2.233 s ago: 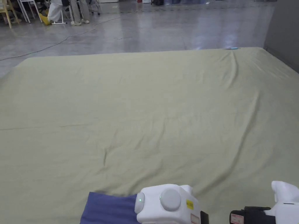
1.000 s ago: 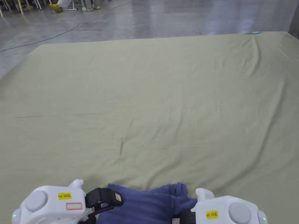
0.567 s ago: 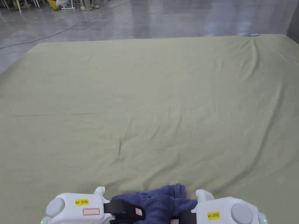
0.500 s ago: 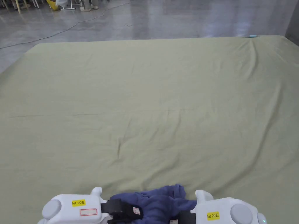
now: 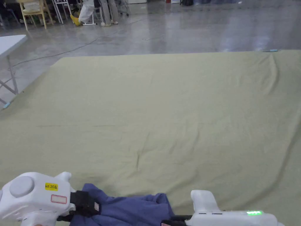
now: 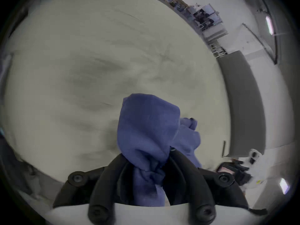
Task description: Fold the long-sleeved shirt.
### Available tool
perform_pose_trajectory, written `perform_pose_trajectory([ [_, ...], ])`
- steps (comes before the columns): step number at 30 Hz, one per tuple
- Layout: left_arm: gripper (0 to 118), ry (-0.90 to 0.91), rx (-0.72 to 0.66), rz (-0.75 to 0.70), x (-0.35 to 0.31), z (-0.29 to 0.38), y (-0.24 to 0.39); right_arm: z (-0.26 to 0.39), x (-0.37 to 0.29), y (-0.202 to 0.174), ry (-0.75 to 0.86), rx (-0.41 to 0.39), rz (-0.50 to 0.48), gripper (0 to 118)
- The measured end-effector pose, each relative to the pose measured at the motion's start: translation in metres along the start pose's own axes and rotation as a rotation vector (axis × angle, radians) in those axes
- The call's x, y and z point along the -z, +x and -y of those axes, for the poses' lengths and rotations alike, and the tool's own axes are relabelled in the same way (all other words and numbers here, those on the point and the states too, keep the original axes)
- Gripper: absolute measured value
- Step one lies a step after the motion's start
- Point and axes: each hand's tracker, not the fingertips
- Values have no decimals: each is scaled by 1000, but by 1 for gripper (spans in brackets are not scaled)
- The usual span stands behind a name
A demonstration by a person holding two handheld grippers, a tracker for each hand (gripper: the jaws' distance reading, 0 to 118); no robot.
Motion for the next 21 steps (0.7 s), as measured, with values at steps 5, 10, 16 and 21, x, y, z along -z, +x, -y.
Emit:
perform_pose_trajectory([
  [5, 16, 23, -47, -171, -33, -22, -65, 9, -19, -24, 116, -179, 3, 0],
  [10, 16, 28, -88, -426, -40, -28, -116, 13, -38, -29, 113, -208, -55, 0],
  [16, 26, 29, -88, -455, -13, -9, -119, 17, -49, -15, 111, -189, -6, 0],
  [21, 114, 147, -11, -413, -36, -8, -86, 16, -70, -4, 151, -152, 5, 0],
])
